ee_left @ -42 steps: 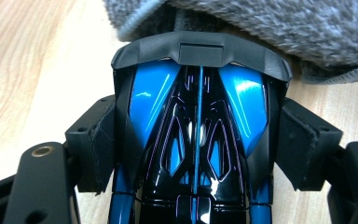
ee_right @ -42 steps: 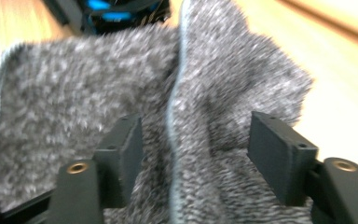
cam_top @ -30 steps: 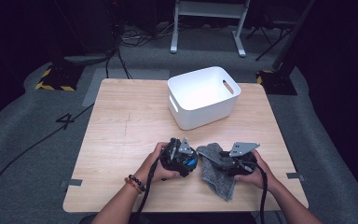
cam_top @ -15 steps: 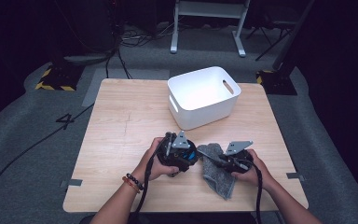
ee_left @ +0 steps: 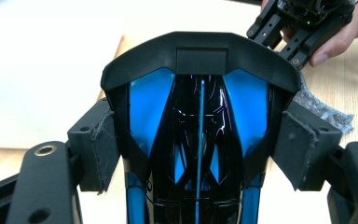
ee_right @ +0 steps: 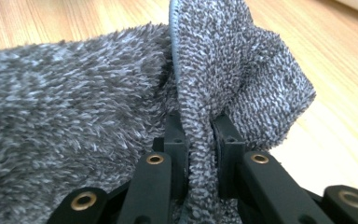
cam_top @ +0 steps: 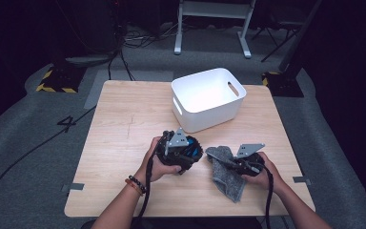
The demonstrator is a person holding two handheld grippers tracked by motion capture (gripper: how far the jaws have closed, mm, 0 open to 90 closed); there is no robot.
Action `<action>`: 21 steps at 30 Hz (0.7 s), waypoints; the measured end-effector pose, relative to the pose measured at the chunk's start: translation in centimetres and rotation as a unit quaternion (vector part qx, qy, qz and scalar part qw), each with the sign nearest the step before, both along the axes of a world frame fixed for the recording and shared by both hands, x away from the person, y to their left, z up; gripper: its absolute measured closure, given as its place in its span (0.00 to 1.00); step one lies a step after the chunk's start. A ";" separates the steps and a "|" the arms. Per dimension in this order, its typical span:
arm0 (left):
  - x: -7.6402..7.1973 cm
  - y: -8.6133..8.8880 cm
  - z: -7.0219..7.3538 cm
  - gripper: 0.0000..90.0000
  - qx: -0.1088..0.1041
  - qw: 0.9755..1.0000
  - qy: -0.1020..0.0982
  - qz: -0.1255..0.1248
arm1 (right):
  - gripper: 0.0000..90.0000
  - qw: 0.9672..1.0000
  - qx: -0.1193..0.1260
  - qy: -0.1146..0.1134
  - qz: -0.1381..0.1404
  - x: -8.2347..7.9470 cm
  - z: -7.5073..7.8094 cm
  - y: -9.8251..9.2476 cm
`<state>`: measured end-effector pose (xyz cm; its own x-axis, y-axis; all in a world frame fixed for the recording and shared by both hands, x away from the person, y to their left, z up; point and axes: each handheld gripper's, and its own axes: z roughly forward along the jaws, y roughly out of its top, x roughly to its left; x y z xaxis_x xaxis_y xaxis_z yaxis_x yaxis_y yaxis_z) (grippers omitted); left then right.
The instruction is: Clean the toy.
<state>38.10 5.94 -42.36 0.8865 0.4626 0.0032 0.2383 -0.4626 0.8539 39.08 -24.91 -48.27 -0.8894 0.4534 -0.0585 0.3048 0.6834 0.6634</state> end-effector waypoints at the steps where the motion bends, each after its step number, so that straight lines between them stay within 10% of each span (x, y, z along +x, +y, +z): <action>1: 0.0 0.1 0.0 0.28 -0.008 1.000 0.002 -0.002 | 0.88 1.000 0.004 -0.002 0.000 0.0 0.1 -0.3; 21: -0.8 -0.4 0.3 0.28 -0.039 0.998 -0.009 -0.038 | 0.89 0.992 0.109 -0.062 0.016 -1.3 4.2 -2.0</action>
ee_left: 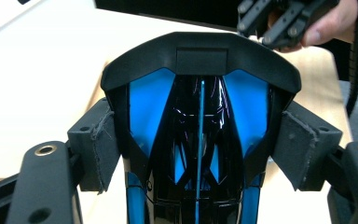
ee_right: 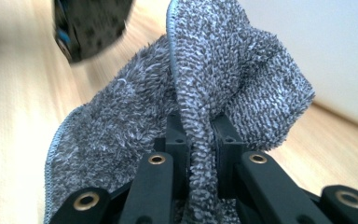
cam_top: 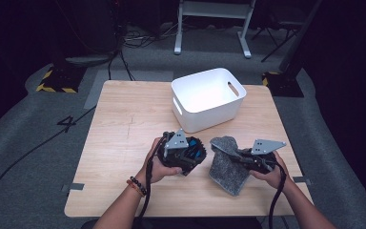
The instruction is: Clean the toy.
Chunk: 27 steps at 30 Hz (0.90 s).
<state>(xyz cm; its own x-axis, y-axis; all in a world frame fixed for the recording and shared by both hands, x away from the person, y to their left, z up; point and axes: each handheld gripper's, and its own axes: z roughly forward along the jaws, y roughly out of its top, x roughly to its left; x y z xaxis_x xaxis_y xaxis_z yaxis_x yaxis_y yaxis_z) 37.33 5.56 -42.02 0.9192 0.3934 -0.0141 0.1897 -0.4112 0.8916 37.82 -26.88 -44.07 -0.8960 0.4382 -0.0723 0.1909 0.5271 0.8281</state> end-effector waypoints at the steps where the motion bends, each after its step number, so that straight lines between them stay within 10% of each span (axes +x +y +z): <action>1: 0.0 -0.1 0.0 0.28 0.001 1.000 -0.001 -0.002 | 0.89 1.000 0.006 -0.004 0.005 -0.1 0.4 0.0; 16: -0.5 -1.4 0.3 0.28 -0.038 0.999 -0.003 -0.037 | 0.89 0.995 0.053 -0.046 0.066 -2.3 3.1 2.2; 27: -0.4 -1.1 0.8 0.28 -0.063 0.997 0.000 -0.040 | 0.89 0.992 0.046 -0.026 0.110 -2.7 2.3 4.0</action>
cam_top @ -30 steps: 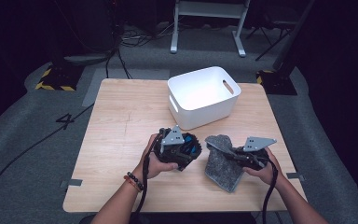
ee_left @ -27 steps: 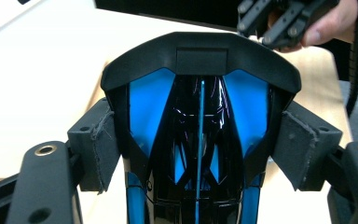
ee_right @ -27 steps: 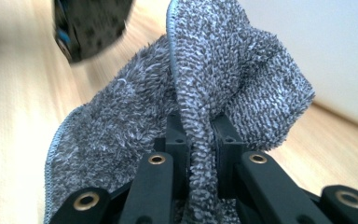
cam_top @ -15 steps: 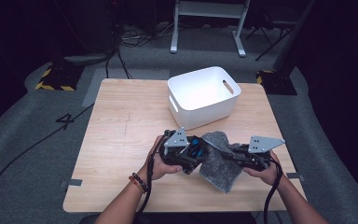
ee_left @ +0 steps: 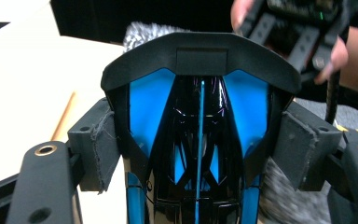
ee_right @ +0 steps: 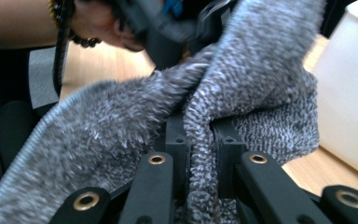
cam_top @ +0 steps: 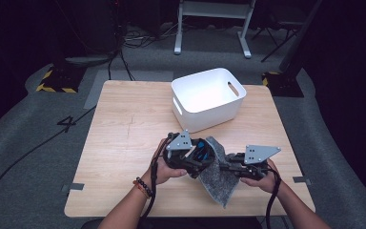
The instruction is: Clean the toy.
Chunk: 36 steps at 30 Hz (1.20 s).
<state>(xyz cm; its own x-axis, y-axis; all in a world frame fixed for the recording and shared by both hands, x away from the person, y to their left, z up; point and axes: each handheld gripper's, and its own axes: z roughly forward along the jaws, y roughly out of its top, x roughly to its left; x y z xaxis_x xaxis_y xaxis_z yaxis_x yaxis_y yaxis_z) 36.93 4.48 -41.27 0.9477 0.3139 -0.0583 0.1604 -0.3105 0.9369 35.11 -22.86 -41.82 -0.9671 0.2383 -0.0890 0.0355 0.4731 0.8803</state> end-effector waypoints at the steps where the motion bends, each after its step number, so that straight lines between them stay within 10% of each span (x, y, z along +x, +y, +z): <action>1: 0.0 0.1 0.0 0.28 -0.005 1.000 0.004 -0.002 | 0.89 1.000 -0.002 0.003 0.003 -0.1 -0.1 0.2; 13: -0.8 -0.4 1.4 0.28 -0.045 0.999 -0.010 -0.018 | 0.89 0.998 -0.048 0.012 0.026 -0.5 -1.9 2.1; 20: -0.7 0.0 1.5 0.28 -0.048 0.999 -0.011 -0.020 | 0.89 0.992 -0.119 0.021 0.030 0.1 -4.3 2.9; 36: 0.8 0.6 -0.2 0.28 -0.022 0.999 0.013 -0.036 | 0.89 0.997 -0.076 -0.007 0.006 0.0 -0.5 0.3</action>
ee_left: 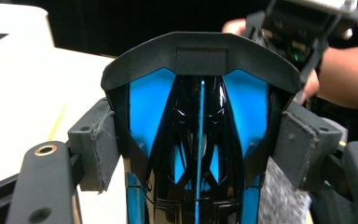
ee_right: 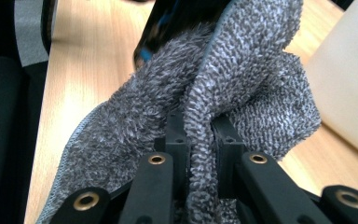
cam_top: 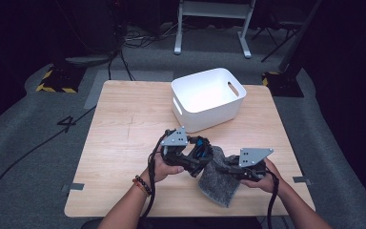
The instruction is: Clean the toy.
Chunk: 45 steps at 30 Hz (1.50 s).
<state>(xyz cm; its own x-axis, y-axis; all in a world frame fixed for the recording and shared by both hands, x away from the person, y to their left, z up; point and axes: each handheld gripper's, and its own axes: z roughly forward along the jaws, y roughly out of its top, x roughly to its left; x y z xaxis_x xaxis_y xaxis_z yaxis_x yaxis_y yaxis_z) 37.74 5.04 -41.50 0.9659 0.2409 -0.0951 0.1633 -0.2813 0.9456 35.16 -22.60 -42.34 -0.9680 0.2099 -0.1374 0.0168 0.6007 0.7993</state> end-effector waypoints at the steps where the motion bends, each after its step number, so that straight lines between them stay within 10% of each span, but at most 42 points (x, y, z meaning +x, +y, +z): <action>1: 0.0 -0.1 -0.2 0.28 0.005 1.000 0.001 -0.004 | 0.89 1.000 0.003 -0.002 -0.001 0.0 0.2 -0.1; 9: -0.5 -1.2 -0.3 0.28 -0.021 0.999 0.015 -0.026 | 0.89 1.000 0.005 0.004 0.007 -0.3 0.1 0.4; 24: -1.2 -0.7 1.0 0.28 -0.034 0.999 -0.012 -0.028 | 0.89 0.997 -0.072 0.036 0.012 0.5 -4.3 2.9; 38: 0.0 -0.9 -1.3 0.28 0.004 1.000 0.009 -0.028 | 0.89 0.998 0.046 -0.004 -0.037 0.7 1.2 -1.5; 45: -1.0 -2.2 -0.7 0.28 0.005 0.999 -0.003 -0.051 | 0.89 0.999 0.032 0.003 -0.003 -0.2 0.5 0.3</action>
<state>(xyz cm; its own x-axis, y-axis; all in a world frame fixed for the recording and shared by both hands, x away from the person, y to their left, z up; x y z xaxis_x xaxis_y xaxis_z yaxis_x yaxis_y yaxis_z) 36.75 2.83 -42.20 0.9860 0.1415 -0.0883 0.1283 -0.3050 0.9437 34.93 -22.29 -41.88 -0.9676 0.2232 -0.1182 0.0245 0.5488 0.8356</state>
